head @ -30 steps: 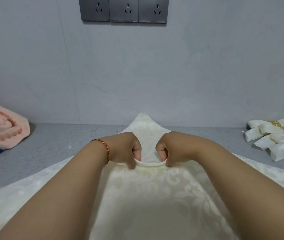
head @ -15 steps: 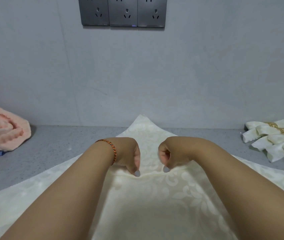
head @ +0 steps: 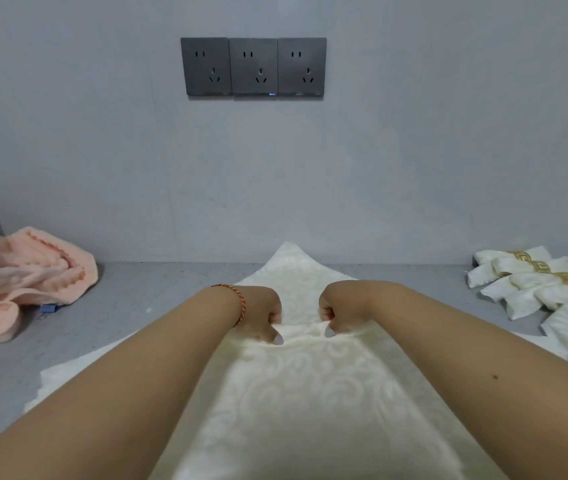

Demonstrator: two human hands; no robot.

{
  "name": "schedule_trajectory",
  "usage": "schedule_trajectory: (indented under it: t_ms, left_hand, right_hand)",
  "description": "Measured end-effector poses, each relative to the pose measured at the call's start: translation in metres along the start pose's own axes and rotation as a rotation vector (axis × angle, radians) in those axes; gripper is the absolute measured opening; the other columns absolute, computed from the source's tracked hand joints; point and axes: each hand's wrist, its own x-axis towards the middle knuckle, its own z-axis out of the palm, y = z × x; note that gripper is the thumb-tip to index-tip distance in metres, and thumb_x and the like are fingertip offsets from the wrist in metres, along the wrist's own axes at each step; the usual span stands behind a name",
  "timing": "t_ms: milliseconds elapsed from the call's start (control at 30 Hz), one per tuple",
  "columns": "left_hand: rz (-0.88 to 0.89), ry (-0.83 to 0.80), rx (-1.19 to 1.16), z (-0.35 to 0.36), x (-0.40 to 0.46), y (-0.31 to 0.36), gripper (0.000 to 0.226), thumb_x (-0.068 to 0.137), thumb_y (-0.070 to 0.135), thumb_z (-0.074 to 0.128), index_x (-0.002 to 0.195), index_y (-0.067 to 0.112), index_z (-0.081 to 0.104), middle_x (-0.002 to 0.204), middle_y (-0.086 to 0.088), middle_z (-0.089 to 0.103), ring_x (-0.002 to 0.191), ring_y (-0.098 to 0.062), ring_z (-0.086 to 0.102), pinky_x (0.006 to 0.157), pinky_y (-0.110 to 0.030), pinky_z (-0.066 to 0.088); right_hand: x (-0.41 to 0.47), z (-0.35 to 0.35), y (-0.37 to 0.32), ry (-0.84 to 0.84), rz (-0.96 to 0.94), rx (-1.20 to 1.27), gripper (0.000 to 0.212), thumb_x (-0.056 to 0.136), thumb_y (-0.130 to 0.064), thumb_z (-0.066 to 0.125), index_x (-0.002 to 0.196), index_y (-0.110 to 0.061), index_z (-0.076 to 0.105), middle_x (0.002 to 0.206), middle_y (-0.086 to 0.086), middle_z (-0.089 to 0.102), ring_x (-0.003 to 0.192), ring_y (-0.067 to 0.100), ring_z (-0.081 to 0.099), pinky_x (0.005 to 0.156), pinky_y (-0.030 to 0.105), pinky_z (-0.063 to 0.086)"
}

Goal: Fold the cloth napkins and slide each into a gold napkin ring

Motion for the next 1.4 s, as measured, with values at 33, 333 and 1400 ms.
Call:
schedule_trajectory:
  t_ms: [33, 333, 1400]
  left_hand:
    - [0.009, 0.038, -0.017, 0.002, -0.003, 0.001, 0.032, 0.087, 0.038, 0.065, 0.106, 0.013, 0.063, 0.093, 0.002, 0.057, 0.082, -0.016, 0.051, 0.074, -0.025, 0.041]
    - [0.047, 0.282, -0.049, 0.026, -0.032, 0.010, 0.023, 0.081, 0.007, 0.052, 0.071, 0.027, 0.054, 0.082, 0.014, 0.059, 0.092, -0.017, 0.055, 0.083, -0.022, 0.040]
    - [0.053, 0.344, -0.184, 0.034, -0.052, 0.022, 0.019, 0.080, 0.015, 0.070, 0.072, 0.026, 0.056, 0.074, 0.016, 0.053, 0.080, -0.010, 0.052, 0.071, -0.021, 0.034]
  right_hand:
    - [-0.002, 0.001, -0.001, 0.025, -0.010, 0.005, 0.028, 0.090, -0.028, 0.065, 0.110, -0.009, 0.063, 0.103, 0.000, 0.063, 0.088, 0.017, 0.054, 0.073, 0.024, 0.041]
    - [-0.031, 0.020, -0.009, 0.307, -0.150, -0.240, 0.023, 0.077, -0.005, 0.052, 0.070, -0.026, 0.046, 0.067, -0.014, 0.042, 0.073, 0.013, 0.044, 0.067, 0.026, 0.029]
    - [-0.053, 0.032, -0.008, 0.306, -0.137, -0.101, 0.033, 0.072, -0.001, 0.052, 0.061, -0.028, 0.037, 0.071, -0.012, 0.045, 0.075, 0.014, 0.046, 0.058, 0.025, 0.031]
